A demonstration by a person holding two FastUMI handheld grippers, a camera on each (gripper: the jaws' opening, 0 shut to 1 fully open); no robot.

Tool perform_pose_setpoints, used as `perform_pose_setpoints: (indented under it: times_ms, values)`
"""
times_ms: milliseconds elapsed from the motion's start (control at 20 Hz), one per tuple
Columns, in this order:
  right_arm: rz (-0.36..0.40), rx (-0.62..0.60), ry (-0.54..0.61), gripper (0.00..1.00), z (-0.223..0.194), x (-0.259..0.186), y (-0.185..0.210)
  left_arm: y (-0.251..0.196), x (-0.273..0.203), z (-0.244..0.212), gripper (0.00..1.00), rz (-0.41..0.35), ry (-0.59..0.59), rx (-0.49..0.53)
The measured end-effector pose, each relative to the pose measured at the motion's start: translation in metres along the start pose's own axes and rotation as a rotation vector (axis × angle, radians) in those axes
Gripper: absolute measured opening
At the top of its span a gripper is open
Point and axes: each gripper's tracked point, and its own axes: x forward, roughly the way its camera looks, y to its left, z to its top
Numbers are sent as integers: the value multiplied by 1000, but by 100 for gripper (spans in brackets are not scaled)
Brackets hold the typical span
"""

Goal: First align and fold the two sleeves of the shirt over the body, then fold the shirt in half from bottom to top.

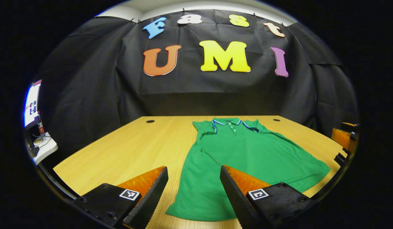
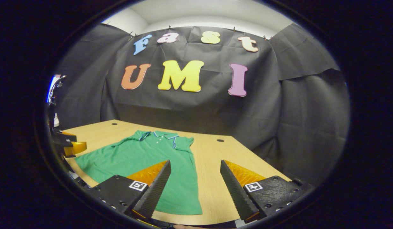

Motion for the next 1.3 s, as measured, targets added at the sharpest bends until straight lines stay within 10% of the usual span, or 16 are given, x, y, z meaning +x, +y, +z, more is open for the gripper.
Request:
perform_pose_setpoints:
  times_ms: [350,700,1050,1300]
  values:
    - [59,78,267,97,-95,5,8,-1,5,-28,100,-30,80,-21]
    - [111,117,270,93,-94,6,11,-1,11,-43,95,-14,110,9]
    - [177,171,282,9,-95,14,33,-8,14,-42,47,-33,117,-6]
    - [190,117,274,1,-89,16,37,-11,20,-38,7,-84,113,-26]
